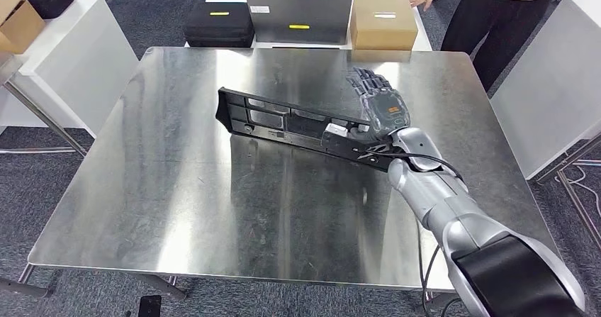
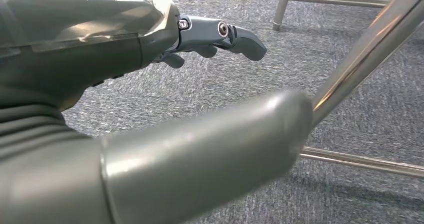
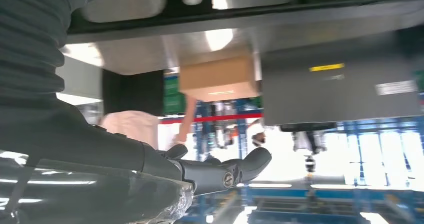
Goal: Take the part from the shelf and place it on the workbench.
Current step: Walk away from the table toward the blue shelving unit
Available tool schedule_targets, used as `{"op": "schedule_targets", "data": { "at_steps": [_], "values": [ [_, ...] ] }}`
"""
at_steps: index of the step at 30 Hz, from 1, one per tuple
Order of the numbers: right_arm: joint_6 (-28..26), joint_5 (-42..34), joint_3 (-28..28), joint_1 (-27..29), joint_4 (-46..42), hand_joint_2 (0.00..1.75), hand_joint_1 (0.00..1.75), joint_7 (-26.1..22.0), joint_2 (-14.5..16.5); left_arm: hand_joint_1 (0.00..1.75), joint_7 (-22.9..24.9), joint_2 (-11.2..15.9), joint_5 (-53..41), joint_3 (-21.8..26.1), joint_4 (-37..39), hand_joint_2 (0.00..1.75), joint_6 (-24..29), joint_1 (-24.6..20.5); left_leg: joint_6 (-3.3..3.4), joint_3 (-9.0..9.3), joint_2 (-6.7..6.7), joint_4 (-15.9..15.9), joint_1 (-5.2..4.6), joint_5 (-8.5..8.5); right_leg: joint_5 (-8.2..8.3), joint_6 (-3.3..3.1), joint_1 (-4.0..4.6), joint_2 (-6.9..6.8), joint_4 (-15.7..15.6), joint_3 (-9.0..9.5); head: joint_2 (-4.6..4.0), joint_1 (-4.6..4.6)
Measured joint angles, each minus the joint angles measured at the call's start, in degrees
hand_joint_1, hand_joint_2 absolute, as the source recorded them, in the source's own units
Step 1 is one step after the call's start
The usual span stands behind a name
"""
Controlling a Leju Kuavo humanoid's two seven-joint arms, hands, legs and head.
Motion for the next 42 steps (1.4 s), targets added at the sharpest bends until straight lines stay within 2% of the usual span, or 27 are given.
{"op": "schedule_targets", "data": {
  "at_steps": [6,9,15,20,24,28,32,36,39,42],
  "values": [
    [-2.22,-0.55,-1.28,-0.85,0.11,1.75,0.0,0.98,-3.39,0.0,0.23,-0.05,0.36,0.47,0.0,0.0,-0.05,0.43,0.02,-0.04,-0.02,0.05,-0.01,-0.01,0.01,0.01,-0.01,-0.03,0.0,0.01,0.0,-0.01],
    [-2.22,-0.45,-1.98,-1.51,0.2,1.75,0.0,3.16,-5.04,0.0,0.29,-0.05,0.75,0.79,0.0,0.0,-0.08,0.59,0.05,-0.05,-0.02,0.08,-0.01,-0.03,0.02,0.03,-0.01,-0.03,0.0,0.01,0.0,-0.02],
    [-0.05,-0.61,-3.1,-3.56,0.93,1.75,0.0,6.96,-6.91,0.0,0.37,-0.07,1.55,1.57,0.0,0.0,-0.02,0.9,0.05,-0.05,-0.02,0.08,-0.01,-0.03,0.02,0.03,-0.01,-0.02,0.0,0.01,0.0,-0.01],
    [4.69,-0.78,-4.0,-4.71,1.68,1.75,0.0,12.55,-7.81,0.0,-0.02,-0.09,2.66,2.59,0.0,0.0,-0.05,1.32,0.05,-0.06,-0.04,0.08,-0.01,-0.03,0.02,0.03,-0.01,-0.04,0.0,0.01,0.0,-0.01],
    [5.36,-0.91,-4.59,-5.19,2.02,1.75,0.0,13.16,-8.41,0.0,-0.18,-0.1,2.93,3.11,0.0,0.0,-0.08,1.79,0.06,-0.07,-0.03,0.09,-0.02,-0.04,0.02,0.04,-0.02,-0.04,0.0,0.01,0.0,-0.01],
    [5.14,-0.9,-4.85,-5.3,2.14,0.0,0.0,13.85,-8.82,0.0,-0.24,-0.1,3.15,3.28,0.0,0.0,-0.08,1.83,0.08,-0.06,-0.03,0.1,-0.02,-0.05,0.02,0.04,-0.02,-0.04,0.0,0.01,0.0,-0.01],
    [2.43,0.02,-5.1,-5.12,2.14,0.0,0.0,14.71,-9.76,0.0,-0.67,-0.14,3.97,3.94,0.0,0.0,-0.27,2.08,0.08,-0.06,-0.05,0.1,-0.02,-0.04,0.02,0.04,-0.02,-0.06,0.0,0.01,0.0,-0.01],
    [-4.22,1.42,-5.21,-3.72,1.12,0.0,0.0,14.73,-11.91,0.0,-0.72,-0.19,5.0,4.79,0.0,0.0,-0.66,2.52,0.16,-0.07,-0.06,0.14,-0.02,-0.1,0.01,0.04,-0.02,-0.08,-0.02,0.03,0.0,-0.01],
    [-9.61,3.01,-6.01,0.1,-1.82,0.0,0.0,14.84,-14.19,0.0,-0.86,-0.41,6.14,5.69,0.0,0.0,-1.0,2.81,0.26,-0.04,-0.08,0.18,-0.02,-0.17,0.0,0.04,0.0,-0.13,-0.05,0.09,0.0,-0.01],
    [-11.24,6.83,-7.59,6.51,-7.65,0.0,0.0,15.67,-17.36,0.0,-0.84,-0.68,7.13,6.67,0.0,0.0,-1.21,3.08,0.33,-0.09,-0.14,0.2,-0.03,-0.22,0.0,0.04,0.0,-0.21,-0.09,0.12,0.0,-0.01]
  ]
}}
